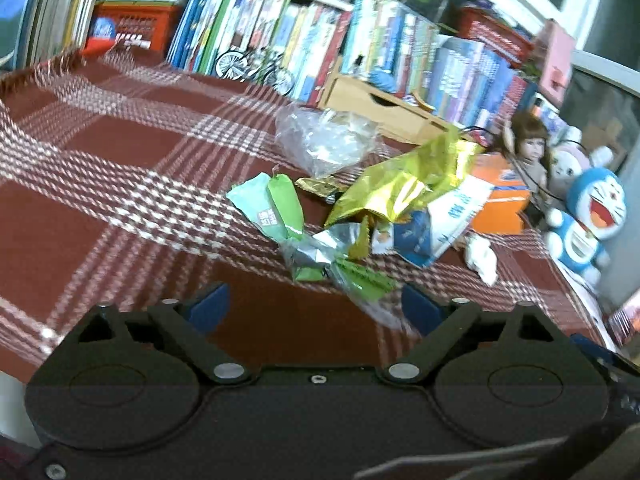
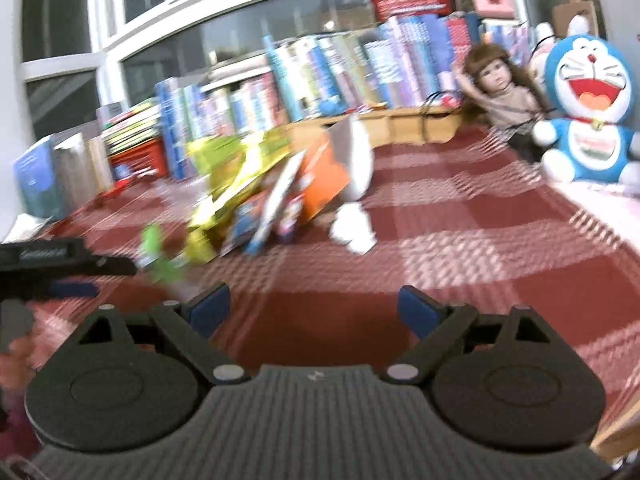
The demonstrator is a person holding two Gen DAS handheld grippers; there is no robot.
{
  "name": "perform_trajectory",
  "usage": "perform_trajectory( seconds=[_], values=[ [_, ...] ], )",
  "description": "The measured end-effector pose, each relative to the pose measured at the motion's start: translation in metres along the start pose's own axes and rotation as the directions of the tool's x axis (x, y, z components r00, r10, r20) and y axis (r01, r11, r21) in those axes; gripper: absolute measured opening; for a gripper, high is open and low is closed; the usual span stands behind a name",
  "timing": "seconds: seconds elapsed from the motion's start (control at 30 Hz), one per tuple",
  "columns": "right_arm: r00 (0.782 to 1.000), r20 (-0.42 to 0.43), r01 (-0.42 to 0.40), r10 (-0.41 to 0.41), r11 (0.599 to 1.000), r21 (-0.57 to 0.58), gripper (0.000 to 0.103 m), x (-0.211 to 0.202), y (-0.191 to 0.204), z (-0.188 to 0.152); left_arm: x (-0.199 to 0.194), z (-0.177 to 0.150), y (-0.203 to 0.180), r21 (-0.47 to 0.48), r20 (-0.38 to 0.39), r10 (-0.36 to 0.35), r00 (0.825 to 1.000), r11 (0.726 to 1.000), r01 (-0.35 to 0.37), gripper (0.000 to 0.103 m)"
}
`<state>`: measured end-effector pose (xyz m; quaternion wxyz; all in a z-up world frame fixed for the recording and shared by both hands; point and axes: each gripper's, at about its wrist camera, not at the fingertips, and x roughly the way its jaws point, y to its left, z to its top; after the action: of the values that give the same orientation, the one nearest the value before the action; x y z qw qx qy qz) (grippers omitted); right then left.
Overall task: Collect trash
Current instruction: 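Grasp the green plastic wrapper with the left tool while the right tool grasps the white tissue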
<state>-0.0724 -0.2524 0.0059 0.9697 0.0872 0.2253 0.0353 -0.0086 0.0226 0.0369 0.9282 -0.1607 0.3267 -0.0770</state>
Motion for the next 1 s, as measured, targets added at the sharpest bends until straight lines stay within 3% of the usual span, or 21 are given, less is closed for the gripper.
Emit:
perform_trajectory(
  seconds=[0.2,0.4,0.47,0.53,0.57,0.63,0.73,1.0],
  values=[
    [0.999,-0.007,0.045,-0.045,0.999,-0.007,0.088,0.054,-0.021,0.024,0.043,-0.005,-0.004,-0.004,0.060,0.079,0.995,0.997,-0.079,0.088],
    [0.998,-0.060,0.024,-0.028,0.997,-0.079,0.086,0.098,-0.014,0.036,0.065,-0.006,-0.010,0.019,0.091,0.096,0.991,0.995,-0.098,0.087],
    [0.996,-0.080,0.024,-0.031,0.996,-0.089,0.084,0.110,-0.013,0.037,0.067,-0.004,-0.011,0.023,0.101,0.093,0.991,0.995,-0.096,0.074],
    [0.995,-0.099,0.024,-0.032,0.996,-0.086,0.075,0.121,-0.013,0.037,0.067,-0.004,-0.009,0.032,0.100,0.084,0.991,0.996,-0.088,0.040],
    [0.993,-0.111,0.021,-0.029,0.997,-0.079,0.069,0.125,-0.014,0.037,0.066,-0.005,-0.009,0.038,0.099,0.074,0.992,0.996,-0.078,0.038],
    [0.989,-0.145,0.015,-0.023,0.998,-0.056,0.033,0.132,-0.016,0.036,0.059,-0.008,-0.009,0.042,0.119,0.046,0.992,0.998,-0.051,0.035],
    [0.991,-0.134,0.003,-0.007,1.000,-0.028,0.031,0.124,-0.016,0.031,0.042,-0.012,-0.013,0.094,0.161,0.017,0.987,0.995,-0.033,0.030],
    [0.995,-0.096,-0.041,0.038,0.999,-0.024,0.030,0.079,-0.010,0.018,-0.002,-0.022,-0.020,0.164,0.196,-0.047,0.979,0.986,0.015,0.029]
  ],
)
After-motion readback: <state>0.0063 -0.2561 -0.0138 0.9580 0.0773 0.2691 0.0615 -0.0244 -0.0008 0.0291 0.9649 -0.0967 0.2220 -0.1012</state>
